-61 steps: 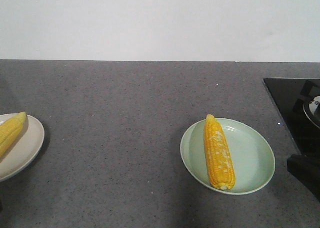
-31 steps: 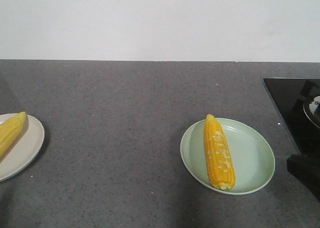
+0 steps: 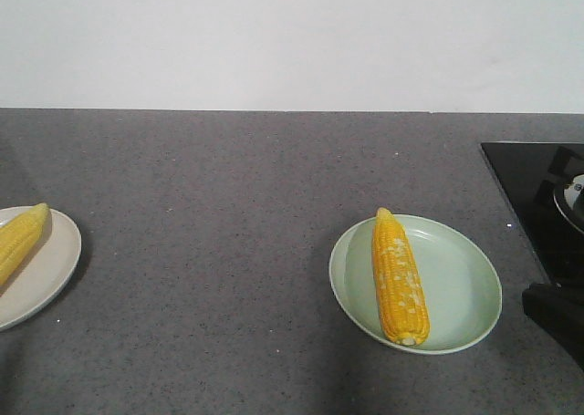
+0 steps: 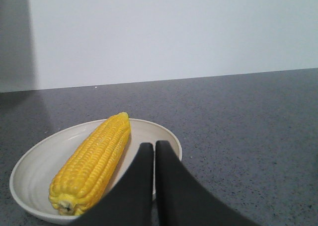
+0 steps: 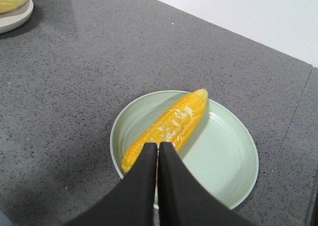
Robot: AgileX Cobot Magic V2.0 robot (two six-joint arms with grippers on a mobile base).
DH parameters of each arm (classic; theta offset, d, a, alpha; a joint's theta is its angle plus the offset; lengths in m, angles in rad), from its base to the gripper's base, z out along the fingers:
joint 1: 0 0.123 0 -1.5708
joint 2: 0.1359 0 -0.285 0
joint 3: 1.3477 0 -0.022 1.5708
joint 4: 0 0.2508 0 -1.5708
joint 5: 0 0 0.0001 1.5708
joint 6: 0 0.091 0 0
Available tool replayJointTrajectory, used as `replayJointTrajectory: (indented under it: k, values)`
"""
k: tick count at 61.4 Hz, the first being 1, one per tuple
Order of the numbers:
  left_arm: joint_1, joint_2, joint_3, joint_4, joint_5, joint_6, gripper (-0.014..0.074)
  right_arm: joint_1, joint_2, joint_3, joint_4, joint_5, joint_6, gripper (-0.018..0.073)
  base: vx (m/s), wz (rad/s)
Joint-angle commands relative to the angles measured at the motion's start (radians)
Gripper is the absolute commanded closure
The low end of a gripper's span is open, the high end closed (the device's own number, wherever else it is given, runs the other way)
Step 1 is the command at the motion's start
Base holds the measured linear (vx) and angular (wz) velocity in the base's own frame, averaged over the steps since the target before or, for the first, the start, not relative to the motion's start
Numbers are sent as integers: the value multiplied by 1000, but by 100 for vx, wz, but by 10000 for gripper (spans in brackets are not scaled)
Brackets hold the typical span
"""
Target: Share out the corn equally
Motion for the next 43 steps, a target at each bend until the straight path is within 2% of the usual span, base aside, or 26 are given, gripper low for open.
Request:
replayJointTrajectory:
  k: [1, 43]
  values:
    - [-1, -18, 4, -1, -64, -13, 603, -3, 5, -26, 24, -50, -5, 564, 0, 0]
    - [-1, -17, 4, -1, -64, -13, 603, -3, 5, -26, 24, -50, -5, 564, 0, 0]
